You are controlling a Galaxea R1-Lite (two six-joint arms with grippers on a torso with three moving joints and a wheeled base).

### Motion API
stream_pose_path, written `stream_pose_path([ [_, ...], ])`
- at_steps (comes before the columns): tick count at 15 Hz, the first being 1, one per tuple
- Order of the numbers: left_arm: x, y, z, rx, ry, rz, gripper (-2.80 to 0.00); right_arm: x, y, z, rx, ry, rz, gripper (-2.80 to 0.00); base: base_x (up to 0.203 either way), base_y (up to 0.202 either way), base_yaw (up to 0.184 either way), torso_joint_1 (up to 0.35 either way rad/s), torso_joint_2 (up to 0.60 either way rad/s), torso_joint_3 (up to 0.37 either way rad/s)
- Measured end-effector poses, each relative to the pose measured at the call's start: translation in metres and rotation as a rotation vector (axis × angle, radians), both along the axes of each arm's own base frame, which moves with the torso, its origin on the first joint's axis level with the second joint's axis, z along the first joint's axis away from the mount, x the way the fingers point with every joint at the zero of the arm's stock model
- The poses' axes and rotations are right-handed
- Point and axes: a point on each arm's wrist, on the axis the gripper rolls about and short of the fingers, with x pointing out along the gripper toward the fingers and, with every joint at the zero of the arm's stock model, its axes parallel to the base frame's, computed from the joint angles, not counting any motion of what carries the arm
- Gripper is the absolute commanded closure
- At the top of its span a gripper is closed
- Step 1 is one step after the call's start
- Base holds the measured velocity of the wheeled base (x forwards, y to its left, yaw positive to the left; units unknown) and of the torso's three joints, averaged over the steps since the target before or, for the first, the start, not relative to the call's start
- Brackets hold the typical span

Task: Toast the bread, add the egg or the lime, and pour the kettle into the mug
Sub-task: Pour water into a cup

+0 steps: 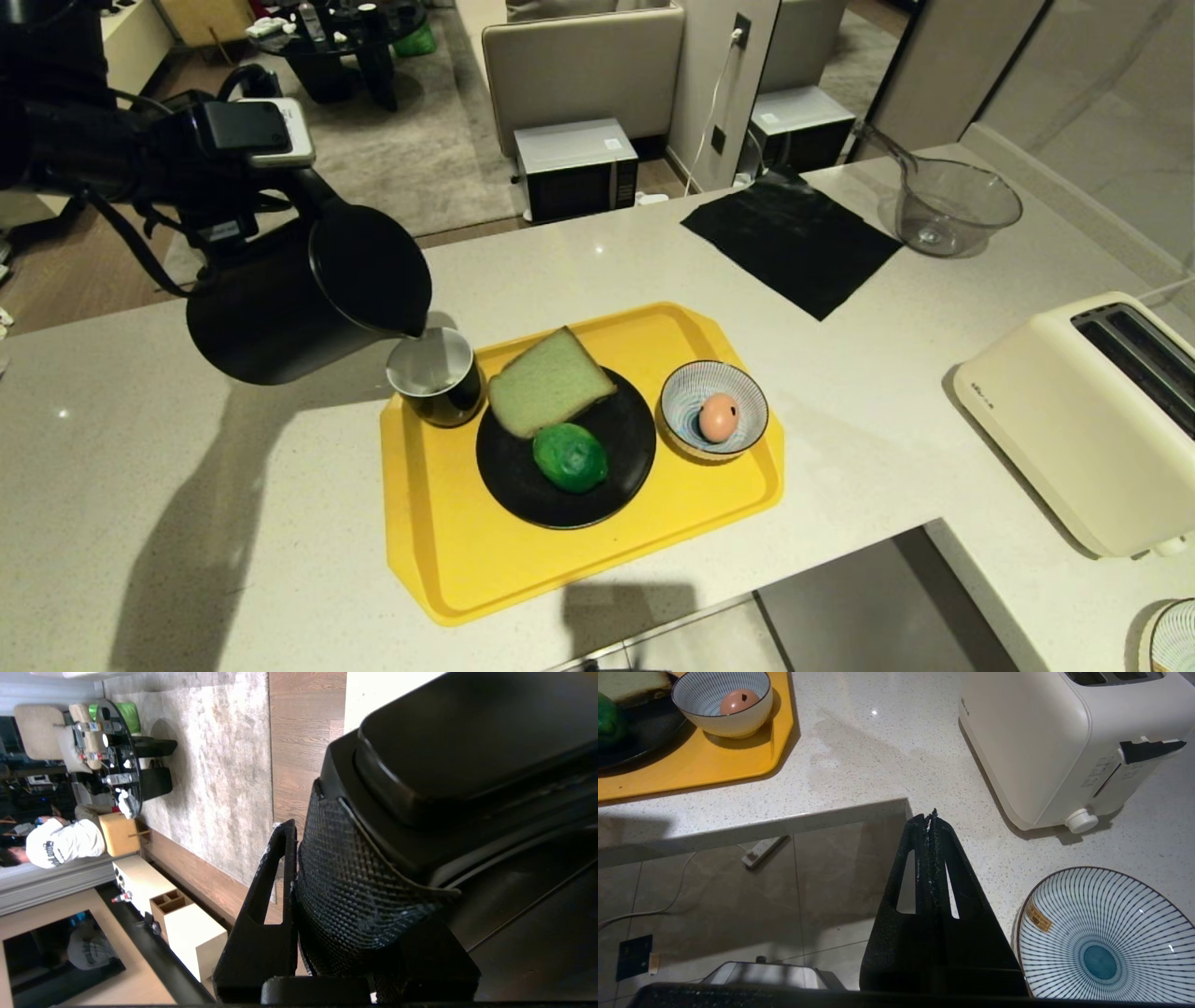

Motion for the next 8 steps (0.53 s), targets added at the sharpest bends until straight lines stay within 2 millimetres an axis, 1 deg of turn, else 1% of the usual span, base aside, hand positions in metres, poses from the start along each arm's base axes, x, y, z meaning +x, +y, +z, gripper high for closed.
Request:
stream_pose_path([
  [8, 0.0009, 0.0009, -0.001, 0.066, -0.002, 0.015, 0.0, 0.0, 0.0, 0.0, -0.001, 0.0, 0.0, 0.0, 0.0, 0.0, 0.0, 0.0, 0.0, 0.0],
])
